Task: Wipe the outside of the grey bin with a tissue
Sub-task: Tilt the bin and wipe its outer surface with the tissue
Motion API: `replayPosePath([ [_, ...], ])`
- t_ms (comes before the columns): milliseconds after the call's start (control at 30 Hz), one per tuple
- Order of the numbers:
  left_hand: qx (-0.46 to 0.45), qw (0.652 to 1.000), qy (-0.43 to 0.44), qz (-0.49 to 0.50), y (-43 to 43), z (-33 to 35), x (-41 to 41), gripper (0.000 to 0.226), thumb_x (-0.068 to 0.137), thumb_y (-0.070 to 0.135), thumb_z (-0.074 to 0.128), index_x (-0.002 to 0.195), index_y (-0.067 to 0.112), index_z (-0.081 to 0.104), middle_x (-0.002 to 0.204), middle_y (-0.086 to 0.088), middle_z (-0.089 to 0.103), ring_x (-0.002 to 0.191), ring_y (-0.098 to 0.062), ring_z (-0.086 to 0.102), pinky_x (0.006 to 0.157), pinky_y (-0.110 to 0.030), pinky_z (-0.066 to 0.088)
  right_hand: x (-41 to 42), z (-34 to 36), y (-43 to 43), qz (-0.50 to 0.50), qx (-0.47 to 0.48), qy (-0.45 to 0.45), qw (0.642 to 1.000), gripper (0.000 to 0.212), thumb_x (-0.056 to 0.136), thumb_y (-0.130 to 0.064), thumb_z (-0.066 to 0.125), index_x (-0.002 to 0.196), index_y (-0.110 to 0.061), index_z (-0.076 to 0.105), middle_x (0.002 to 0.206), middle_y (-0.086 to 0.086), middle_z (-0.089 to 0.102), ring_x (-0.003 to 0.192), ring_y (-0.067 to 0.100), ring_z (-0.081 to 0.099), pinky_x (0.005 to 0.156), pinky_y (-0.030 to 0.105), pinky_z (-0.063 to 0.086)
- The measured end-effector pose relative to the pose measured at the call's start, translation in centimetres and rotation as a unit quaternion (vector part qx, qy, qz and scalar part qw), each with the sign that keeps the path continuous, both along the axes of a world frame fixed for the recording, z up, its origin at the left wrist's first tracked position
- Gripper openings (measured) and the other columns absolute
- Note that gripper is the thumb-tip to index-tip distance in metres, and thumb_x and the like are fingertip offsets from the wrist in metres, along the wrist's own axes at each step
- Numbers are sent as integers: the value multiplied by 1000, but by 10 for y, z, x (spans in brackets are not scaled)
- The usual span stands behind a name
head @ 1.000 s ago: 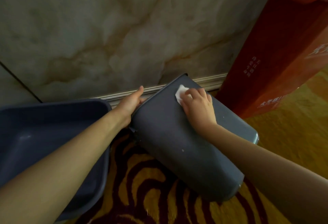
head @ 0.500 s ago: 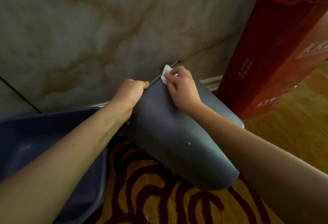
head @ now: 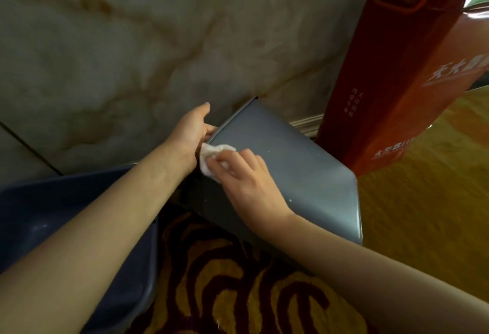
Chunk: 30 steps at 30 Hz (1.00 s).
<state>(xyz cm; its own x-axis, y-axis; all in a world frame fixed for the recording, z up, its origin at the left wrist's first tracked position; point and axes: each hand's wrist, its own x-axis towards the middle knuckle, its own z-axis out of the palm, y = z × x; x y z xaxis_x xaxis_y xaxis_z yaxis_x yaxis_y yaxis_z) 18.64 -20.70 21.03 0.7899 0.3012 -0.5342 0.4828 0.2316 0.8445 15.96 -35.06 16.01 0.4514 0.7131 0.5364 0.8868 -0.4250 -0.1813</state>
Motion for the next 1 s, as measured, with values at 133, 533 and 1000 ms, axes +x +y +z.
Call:
replayPosePath([
  [133,17,1000,5,-12,-1,-3,-2,63,90,53,30,85,0,63,67,-12,59,58,-22,53,57,-30,43,0,-13,-23,-102,43,14,994,29,84,-11,59,113,-7,61,103,14,62,81,31,54,67,39,44],
  [533,19,999,33,-20,-2,-7,-21,21,87,17,46,70,11,57,67,-4,48,58,-19,46,58,-31,40,10,-8,-81,-214,66,183,957,8,90,-20,54,87,-13,58,87,-4,48,82,15,50,68,18,35],
  [1000,-69,994,-14,85,-45,1,-23,29,95,23,37,81,6,56,77,-9,58,65,-17,55,50,-24,47,-8,29,-10,-169,37,33,984,21,91,-22,50,90,-10,68,95,8,63,89,30,49,71,39,33],
])
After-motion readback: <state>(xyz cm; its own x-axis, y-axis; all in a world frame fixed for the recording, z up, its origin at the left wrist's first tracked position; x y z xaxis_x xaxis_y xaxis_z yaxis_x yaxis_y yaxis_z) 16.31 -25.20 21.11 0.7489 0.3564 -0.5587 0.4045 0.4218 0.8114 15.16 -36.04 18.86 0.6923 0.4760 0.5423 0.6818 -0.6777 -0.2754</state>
